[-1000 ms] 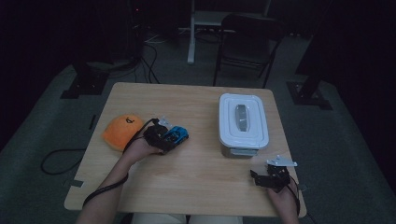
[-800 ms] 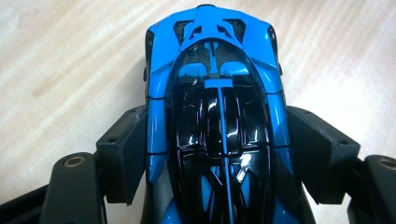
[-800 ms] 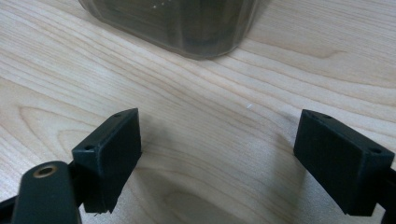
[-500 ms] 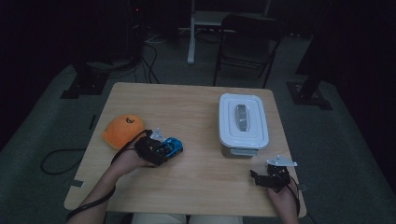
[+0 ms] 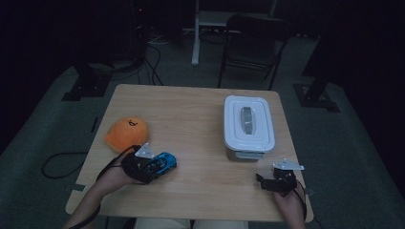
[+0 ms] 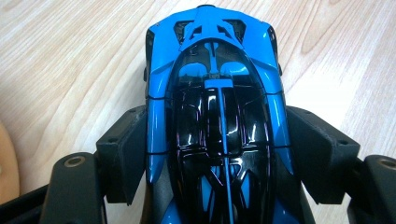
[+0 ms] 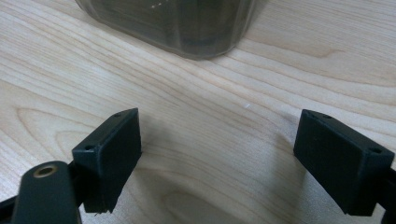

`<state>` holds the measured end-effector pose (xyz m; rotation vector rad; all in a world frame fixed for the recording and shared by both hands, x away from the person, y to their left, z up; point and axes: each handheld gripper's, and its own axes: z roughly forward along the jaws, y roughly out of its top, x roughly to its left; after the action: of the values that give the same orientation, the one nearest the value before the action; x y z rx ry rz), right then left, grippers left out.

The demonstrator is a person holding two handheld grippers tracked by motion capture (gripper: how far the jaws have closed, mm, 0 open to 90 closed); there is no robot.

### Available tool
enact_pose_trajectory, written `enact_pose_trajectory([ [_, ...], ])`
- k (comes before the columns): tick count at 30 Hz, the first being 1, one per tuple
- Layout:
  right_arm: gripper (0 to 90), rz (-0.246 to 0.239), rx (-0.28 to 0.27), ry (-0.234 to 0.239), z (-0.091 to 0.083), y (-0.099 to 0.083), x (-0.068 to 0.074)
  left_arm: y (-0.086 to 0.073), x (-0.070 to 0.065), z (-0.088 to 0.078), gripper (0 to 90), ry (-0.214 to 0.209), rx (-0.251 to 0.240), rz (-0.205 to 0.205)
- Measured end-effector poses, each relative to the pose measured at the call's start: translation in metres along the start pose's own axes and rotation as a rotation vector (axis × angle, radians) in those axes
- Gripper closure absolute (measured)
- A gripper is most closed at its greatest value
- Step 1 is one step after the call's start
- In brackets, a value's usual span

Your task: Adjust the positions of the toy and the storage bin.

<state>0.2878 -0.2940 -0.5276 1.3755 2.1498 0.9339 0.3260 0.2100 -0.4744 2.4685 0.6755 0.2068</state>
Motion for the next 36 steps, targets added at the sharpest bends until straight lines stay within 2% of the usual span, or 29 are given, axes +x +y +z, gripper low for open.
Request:
enact_pose_trajectory([
  [5, 14.5, 0.001, 0.0, -0.001, 0.0, 0.0, 0.0, -0.013, -0.004, -0.004, 27.7, 0.008, 0.001, 0.004],
  [6, 14.5, 0.001, 0.0, -0.001, 0.0, 0.0, 0.0, -0.016, -0.005, -0.006, 27.7, -0.007, 0.008, 0.001],
  [10, 14.5, 0.002, 0.0, -0.002, 0.0, 0.0, 0.0, -0.028, -0.012, -0.011, 27.8, -0.004, 0.021, 0.022],
  [11, 14.5, 0.002, 0.0, -0.002, 0.0, 0.0, 0.0, -0.03, -0.013, -0.013, 27.8, -0.011, 0.026, 0.014],
  [12, 14.5, 0.003, 0.0, -0.002, 0.0, 0.0, 0.0, -0.032, -0.015, -0.014, 27.7, -0.018, 0.028, 0.026],
  [13, 14.5, 0.003, 0.0, -0.002, 0.0, 0.0, 0.0, -0.035, -0.017, -0.016, 27.7, -0.014, 0.022, 0.028],
  [14, 14.5, 0.003, 0.0, -0.003, 0.0, 0.0, 0.0, -0.037, -0.018, -0.017, 27.7, -0.034, 0.022, 0.019],
  [15, 14.5, 0.003, 0.0, -0.003, 0.0, 0.0, 0.0, -0.039, -0.02, -0.018, 27.7, -0.037, 0.014, 0.027],
  [16, 14.5, 0.003, 0.0, -0.003, 0.0, 0.0, 0.0, -0.041, -0.021, -0.018, 27.7, -0.041, 0.017, 0.014],
  [18, 14.5, 0.003, 0.0, -0.003, 0.0, 0.0, 0.0, -0.045, -0.025, -0.017, 27.7, -0.03, 0.026, 0.033],
  [19, 14.5, 0.003, 0.0, -0.003, 0.0, 0.0, 0.0, -0.047, -0.024, -0.016, 27.7, -0.041, 0.031, 0.024],
  [21, 14.5, 0.004, 0.0, -0.003, 0.0, 0.0, 0.0, -0.052, -0.025, -0.014, 27.7, -0.039, 0.033, 0.048],
  [22, 14.5, 0.004, 0.0, -0.003, 0.0, 0.0, 0.0, -0.054, -0.024, -0.012, 27.7, -0.062, 0.039, 0.032],
  [23, 14.5, 0.003, 0.0, -0.003, 0.0, 0.0, 0.0, -0.057, -0.024, -0.011, 27.7, -0.057, 0.028, 0.04],
  [24, 14.5, 0.005, 0.0, -0.004, 0.0, 0.0, 0.0, -0.06, -0.023, -0.009, 27.7, -0.067, 0.001, 0.026],
  [27, 14.5, 0.004, 0.001, -0.003, 0.0, 0.0, 0.0, -0.063, -0.023, -0.009, 27.5, -0.069, -0.023, 0.019],
  [31, 14.5, 0.003, 0.0, -0.003, 0.0, 0.0, 0.0, -0.063, -0.022, -0.01, 27.4, -0.07, -0.026, 0.006],
  [36, 14.5, 0.003, 0.001, -0.003, 0.0, 0.0, 0.0, -0.063, -0.02, -0.024, 26.7, -0.068, -0.1, -0.028],
])
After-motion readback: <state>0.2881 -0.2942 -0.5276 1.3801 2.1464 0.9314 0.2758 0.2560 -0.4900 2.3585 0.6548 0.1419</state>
